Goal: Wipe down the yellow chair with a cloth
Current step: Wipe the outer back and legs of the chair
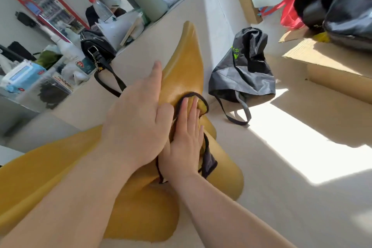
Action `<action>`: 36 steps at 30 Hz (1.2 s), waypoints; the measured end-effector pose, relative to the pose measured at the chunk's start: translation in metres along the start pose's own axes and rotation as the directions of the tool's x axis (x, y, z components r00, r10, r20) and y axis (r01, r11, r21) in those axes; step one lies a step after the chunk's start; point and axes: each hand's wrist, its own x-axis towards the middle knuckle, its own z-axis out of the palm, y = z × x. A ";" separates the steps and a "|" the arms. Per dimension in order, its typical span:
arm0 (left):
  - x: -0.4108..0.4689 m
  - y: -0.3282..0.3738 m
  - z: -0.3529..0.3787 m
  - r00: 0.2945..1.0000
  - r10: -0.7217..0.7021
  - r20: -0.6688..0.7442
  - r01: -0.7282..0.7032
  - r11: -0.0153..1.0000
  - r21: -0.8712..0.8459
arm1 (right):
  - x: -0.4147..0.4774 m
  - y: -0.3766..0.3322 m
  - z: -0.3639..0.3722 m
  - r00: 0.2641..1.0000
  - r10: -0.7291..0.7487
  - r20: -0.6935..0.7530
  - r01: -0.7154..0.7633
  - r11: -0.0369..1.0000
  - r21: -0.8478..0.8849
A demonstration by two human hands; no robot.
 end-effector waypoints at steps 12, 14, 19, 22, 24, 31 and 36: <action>-0.142 -0.062 0.028 0.956 -0.105 -0.276 0.178 0.951 0.254 | -0.058 0.085 0.011 0.992 0.122 0.032 -0.115 0.978 -0.175; -0.153 -0.060 0.042 0.939 -0.125 -0.320 0.204 0.953 0.225 | -0.082 0.124 0.007 0.949 0.302 0.096 -0.271 0.931 -0.244; -0.163 -0.086 0.045 0.905 -0.199 -0.376 0.285 0.940 0.186 | -0.076 0.119 0.012 0.925 0.376 0.051 -0.358 0.909 -0.216; -0.162 -0.094 0.048 0.899 -0.175 -0.402 0.267 0.945 0.186 | -0.059 0.076 0.026 0.981 0.190 -0.039 -0.193 0.969 -0.151; -0.160 -0.092 0.052 0.894 -0.181 -0.410 0.268 0.949 0.167 | -0.053 0.062 0.032 0.990 0.112 -0.087 -0.125 0.980 -0.155; -0.159 -0.090 0.053 0.884 -0.194 -0.425 0.271 0.954 0.128 | -0.067 0.123 0.020 0.994 0.101 -0.039 -0.108 0.952 -0.288; -0.164 -0.091 0.039 0.912 -0.190 -0.363 0.258 0.955 0.148 | -0.072 0.135 0.010 0.993 0.120 0.023 -0.098 0.896 -0.434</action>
